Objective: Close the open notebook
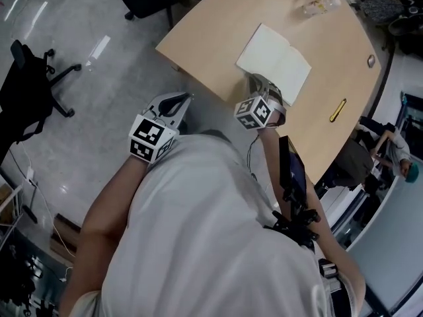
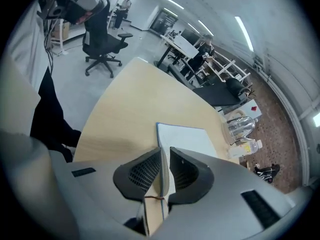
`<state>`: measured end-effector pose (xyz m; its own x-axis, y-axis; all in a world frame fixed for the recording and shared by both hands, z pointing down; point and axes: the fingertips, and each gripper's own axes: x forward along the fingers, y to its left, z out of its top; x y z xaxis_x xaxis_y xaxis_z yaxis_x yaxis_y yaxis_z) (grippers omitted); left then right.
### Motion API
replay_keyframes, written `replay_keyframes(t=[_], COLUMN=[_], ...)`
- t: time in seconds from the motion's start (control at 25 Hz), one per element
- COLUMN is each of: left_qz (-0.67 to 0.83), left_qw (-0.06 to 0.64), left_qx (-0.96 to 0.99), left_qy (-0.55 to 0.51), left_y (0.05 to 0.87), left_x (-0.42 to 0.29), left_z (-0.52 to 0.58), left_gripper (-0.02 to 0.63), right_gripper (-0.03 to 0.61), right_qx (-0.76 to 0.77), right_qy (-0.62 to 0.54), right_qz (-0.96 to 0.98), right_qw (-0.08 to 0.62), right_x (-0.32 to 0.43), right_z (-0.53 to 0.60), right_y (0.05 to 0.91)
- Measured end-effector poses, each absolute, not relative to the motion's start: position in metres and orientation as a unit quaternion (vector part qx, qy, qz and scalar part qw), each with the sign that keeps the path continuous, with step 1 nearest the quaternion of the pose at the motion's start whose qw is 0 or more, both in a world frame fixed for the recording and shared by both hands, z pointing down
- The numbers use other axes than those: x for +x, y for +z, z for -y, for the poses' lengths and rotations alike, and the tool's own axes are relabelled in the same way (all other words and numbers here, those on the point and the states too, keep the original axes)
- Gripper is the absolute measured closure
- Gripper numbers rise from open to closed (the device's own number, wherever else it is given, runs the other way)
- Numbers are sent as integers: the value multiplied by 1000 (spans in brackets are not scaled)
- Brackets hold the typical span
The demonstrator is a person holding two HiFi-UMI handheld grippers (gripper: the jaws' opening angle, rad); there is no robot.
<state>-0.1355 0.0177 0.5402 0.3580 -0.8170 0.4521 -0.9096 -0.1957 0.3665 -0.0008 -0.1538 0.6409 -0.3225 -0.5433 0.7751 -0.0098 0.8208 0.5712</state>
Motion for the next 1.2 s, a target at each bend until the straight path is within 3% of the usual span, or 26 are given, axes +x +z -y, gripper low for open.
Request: replay_keyframes(t=[0.12, 0.24, 0.88, 1.2], left_qz=[563, 562, 563, 560], left_qw=[299, 300, 304, 306], left_qx=[767, 766, 763, 764], left_qy=[81, 84, 91, 94], left_y=[541, 542, 546, 547], left_x=[-141, -143, -148, -142], left_z=[-18, -18, -18, -20], left_gripper=[601, 601, 601, 601], right_gripper=[480, 462, 467, 529], right_qx=[178, 173, 166, 162], right_qy=[-270, -314, -382, -391], right_qz=[761, 736, 680, 671], right_qw=[563, 574, 603, 609], right_x=[-5, -9, -12, -9], right_z=[159, 164, 170, 164], right_y=[646, 651, 671, 684])
